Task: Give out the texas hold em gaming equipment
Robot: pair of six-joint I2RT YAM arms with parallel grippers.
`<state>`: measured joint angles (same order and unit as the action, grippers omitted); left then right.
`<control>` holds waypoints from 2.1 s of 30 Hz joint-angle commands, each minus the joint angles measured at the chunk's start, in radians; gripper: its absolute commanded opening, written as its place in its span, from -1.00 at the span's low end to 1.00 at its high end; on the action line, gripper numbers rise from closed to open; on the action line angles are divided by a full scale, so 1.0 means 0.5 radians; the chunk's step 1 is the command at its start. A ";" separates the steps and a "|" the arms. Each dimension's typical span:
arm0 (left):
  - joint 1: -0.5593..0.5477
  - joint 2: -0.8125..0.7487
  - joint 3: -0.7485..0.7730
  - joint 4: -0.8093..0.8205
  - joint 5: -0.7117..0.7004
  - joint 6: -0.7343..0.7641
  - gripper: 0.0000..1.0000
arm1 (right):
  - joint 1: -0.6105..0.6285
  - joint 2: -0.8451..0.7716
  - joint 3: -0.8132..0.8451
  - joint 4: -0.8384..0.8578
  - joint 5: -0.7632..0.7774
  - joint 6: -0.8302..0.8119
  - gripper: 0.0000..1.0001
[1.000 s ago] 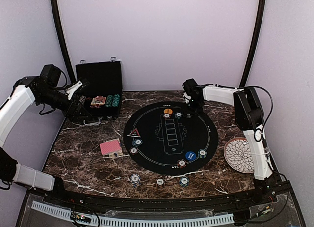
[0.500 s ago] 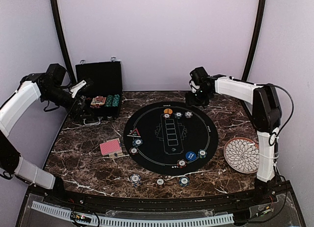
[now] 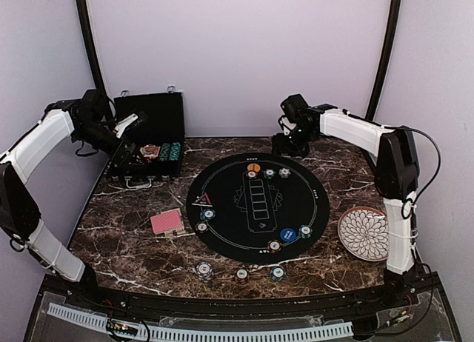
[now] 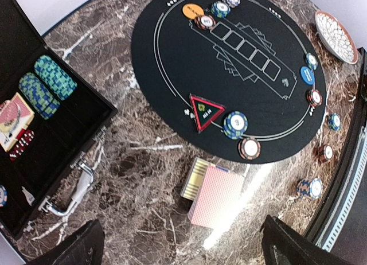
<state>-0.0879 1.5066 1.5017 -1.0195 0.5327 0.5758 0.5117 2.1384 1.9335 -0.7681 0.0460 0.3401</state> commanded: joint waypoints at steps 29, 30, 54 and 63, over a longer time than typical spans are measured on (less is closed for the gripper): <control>0.007 -0.115 0.191 -0.089 0.093 -0.068 0.97 | 0.739 -0.405 -0.474 0.034 -0.434 -0.323 0.49; 0.007 -0.116 0.204 -0.104 0.089 -0.072 0.98 | 0.767 -0.409 -0.502 0.069 -0.482 -0.354 0.47; 0.007 -0.237 0.074 0.068 0.206 0.007 0.98 | 1.089 -0.388 -0.583 0.139 -0.414 -0.532 0.46; 0.007 -0.323 -0.159 0.110 0.117 -0.031 0.97 | 1.209 -0.328 -0.531 0.118 -0.398 -0.616 0.42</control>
<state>-0.0875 1.4010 1.4910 -0.9794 0.6018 0.5613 1.1076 1.9530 1.6402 -0.7113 -0.1387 0.0601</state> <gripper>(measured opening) 0.987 0.714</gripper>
